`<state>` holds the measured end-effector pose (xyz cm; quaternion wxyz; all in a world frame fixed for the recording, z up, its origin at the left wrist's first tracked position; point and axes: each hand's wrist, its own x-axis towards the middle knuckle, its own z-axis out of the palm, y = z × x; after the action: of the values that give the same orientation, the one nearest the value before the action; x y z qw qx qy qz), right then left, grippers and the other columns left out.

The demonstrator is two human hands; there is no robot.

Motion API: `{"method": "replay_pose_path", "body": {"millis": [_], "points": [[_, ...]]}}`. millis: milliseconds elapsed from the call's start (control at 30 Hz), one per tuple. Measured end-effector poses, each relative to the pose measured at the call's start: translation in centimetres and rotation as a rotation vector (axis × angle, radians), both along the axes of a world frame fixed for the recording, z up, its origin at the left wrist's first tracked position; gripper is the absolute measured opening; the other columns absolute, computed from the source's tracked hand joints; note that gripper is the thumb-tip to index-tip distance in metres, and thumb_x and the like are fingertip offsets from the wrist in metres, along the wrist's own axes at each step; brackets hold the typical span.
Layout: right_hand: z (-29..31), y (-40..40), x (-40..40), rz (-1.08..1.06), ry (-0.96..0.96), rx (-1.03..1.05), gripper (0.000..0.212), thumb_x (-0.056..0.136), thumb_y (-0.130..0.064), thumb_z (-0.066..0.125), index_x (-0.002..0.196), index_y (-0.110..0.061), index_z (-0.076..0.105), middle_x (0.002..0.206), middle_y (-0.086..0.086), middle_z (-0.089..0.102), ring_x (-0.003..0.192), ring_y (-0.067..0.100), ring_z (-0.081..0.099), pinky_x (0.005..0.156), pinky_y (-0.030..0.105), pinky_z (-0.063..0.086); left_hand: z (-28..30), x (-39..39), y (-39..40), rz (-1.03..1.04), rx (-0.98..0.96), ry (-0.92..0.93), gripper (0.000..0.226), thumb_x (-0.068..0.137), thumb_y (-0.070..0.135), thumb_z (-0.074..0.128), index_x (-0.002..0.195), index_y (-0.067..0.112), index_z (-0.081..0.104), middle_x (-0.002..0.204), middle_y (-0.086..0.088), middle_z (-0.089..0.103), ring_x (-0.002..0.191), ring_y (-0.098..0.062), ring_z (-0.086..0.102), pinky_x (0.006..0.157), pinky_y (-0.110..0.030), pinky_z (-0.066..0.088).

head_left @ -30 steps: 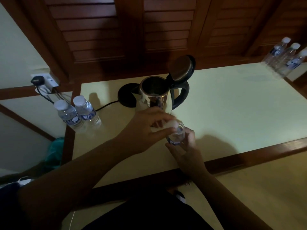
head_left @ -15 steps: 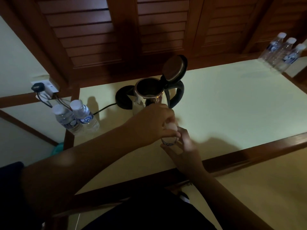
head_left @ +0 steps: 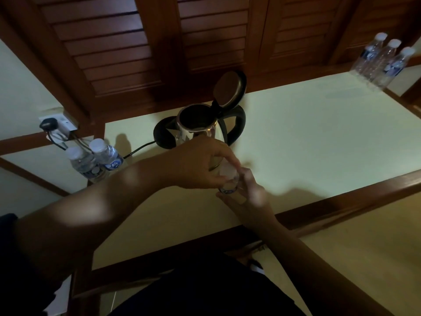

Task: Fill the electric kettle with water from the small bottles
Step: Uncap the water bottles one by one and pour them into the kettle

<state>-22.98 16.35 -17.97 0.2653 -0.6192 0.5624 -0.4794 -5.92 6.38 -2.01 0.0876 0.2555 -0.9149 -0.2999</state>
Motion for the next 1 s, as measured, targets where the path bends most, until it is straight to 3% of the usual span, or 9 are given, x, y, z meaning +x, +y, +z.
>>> {"method": "replay_pose_path", "body": {"millis": [133,233,367,467,533,633,733,867,1000], "points": [[0.1,-0.3,-0.1,-0.023,-0.076,0.024,0.065,0.087,-0.029,0.085,0.140,-0.025,0.047,0.125,0.005,0.067,0.117,0.018,0.069,0.096,0.032,0.058,0.0,-1.1,1.0,0.269,-0.073,0.020,0.053,0.078,0.056,0.082,0.118,0.022,0.075,0.104,0.012,0.073,0.093,0.000,0.067,0.084,-0.025,0.057],[0.2,-0.5,-0.2,-0.022,-0.101,0.028,0.062,0.087,-0.023,0.085,0.139,-0.014,0.051,0.123,0.003,0.069,0.113,0.016,0.071,0.093,0.032,0.059,-0.9,-1.8,2.0,0.388,-0.254,-0.038,0.046,0.082,0.059,0.075,0.096,0.014,0.078,0.082,0.000,0.074,0.075,-0.011,0.067,0.073,-0.036,0.058],[0.7,-0.5,-0.3,0.001,-0.131,0.078,0.063,0.086,-0.021,0.086,0.139,-0.015,0.051,0.127,0.000,0.070,0.115,0.009,0.070,0.094,0.019,0.055,-0.5,-1.8,1.0,0.198,-0.253,-0.115,0.038,0.090,0.049,0.069,0.101,0.013,0.078,0.091,-0.006,0.074,0.082,-0.015,0.066,0.078,-0.040,0.056],[1.0,-0.6,-0.3,0.014,-0.134,0.110,0.064,0.086,-0.025,0.086,0.139,-0.022,0.050,0.128,-0.008,0.070,0.116,0.004,0.069,0.097,0.019,0.054,1.2,-1.2,-0.9,-0.050,-0.200,-0.209,0.036,0.093,0.042,0.072,0.124,0.021,0.074,0.115,0.003,0.074,0.095,-0.002,0.061,0.086,-0.026,0.049],[1.2,-0.6,-0.2,-0.005,-0.113,0.110,0.063,0.086,-0.028,0.086,0.138,-0.025,0.050,0.127,-0.010,0.071,0.115,0.001,0.068,0.096,0.019,0.054,1.6,-1.1,-1.3,-0.041,-0.189,-0.212,0.042,0.091,0.047,0.073,0.127,0.024,0.072,0.119,0.007,0.073,0.098,0.001,0.062,0.088,-0.025,0.051],[1.3,-0.5,0.1,-0.037,-0.088,0.095,0.063,0.085,-0.028,0.087,0.135,-0.029,0.049,0.124,-0.011,0.071,0.111,-0.005,0.067,0.093,0.012,0.051,1.0,-1.9,0.0,0.157,-0.297,-0.239,0.053,0.084,0.067,0.069,0.099,0.017,0.077,0.088,0.000,0.075,0.075,-0.013,0.067,0.066,-0.031,0.054],[1.2,-0.5,0.0,-0.038,-0.069,0.083,0.065,0.084,-0.029,0.087,0.137,-0.024,0.050,0.120,-0.011,0.072,0.107,-0.004,0.069,0.092,0.015,0.053,0.0,-2.8,1.1,0.239,-0.330,-0.253,0.041,0.091,0.052,0.069,0.081,0.012,0.069,0.068,-0.002,0.061,0.059,-0.010,0.053,0.055,-0.028,0.035],[1.6,-1.0,-0.9,0.026,-0.027,0.093,0.065,0.083,-0.035,0.087,0.137,-0.028,0.050,0.120,-0.009,0.072,0.108,0.011,0.072,0.097,0.038,0.059,0.3,-2.6,0.5,0.143,-0.242,-0.281,0.024,0.094,0.033,0.069,0.096,0.009,0.075,0.088,-0.007,0.068,0.078,-0.018,0.062,0.068,-0.035,0.050],[2.5,-1.2,-2.6,0.146,-0.043,0.165,0.064,0.083,-0.015,0.088,0.132,-0.031,0.049,0.118,-0.006,0.074,0.110,0.003,0.072,0.095,0.019,0.055,1.4,-2.3,-0.5,-0.155,-0.263,-0.365,0.029,0.096,0.034,0.068,0.120,0.018,0.072,0.109,0.002,0.063,0.097,-0.012,0.059,0.084,-0.031,0.047]]}}
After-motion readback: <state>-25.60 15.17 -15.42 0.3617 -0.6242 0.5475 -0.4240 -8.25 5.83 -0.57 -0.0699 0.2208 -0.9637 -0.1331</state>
